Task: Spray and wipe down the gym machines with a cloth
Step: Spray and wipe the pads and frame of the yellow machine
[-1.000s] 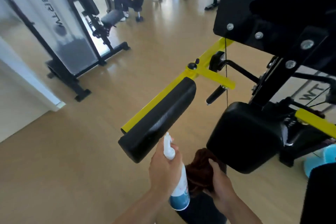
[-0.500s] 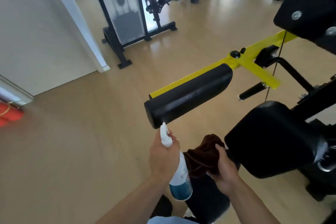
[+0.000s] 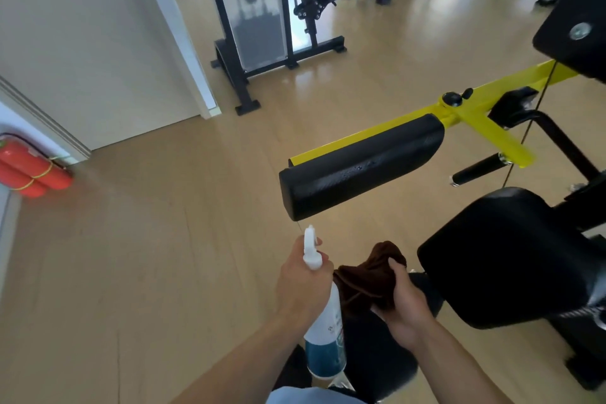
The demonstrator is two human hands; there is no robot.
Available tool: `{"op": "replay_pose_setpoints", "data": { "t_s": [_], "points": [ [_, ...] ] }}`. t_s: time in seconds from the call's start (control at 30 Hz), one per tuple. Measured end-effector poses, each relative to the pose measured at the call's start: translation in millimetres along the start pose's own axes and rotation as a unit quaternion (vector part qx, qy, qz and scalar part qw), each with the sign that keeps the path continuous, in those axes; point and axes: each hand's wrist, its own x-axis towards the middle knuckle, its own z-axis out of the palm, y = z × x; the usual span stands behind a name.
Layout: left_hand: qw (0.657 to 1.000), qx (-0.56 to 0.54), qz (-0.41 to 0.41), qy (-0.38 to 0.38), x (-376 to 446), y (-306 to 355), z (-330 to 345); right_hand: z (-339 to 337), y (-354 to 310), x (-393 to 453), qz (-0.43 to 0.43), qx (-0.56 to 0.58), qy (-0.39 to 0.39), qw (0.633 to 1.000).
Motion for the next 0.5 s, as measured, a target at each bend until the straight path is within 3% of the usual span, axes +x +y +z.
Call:
{"op": "replay_pose_setpoints", "data": {
  "t_s": [0.2,0.5],
  "points": [
    [0.999,0.024,0.017,-0.039,-2,-1,7,-9,0,-3,0.002,0.034,0.009,0.999],
    [0.985,0.093,0.124,-0.079,19,53,28,-13,-9,-8,-0.014,0.053,0.017,0.998]
  ]
}}
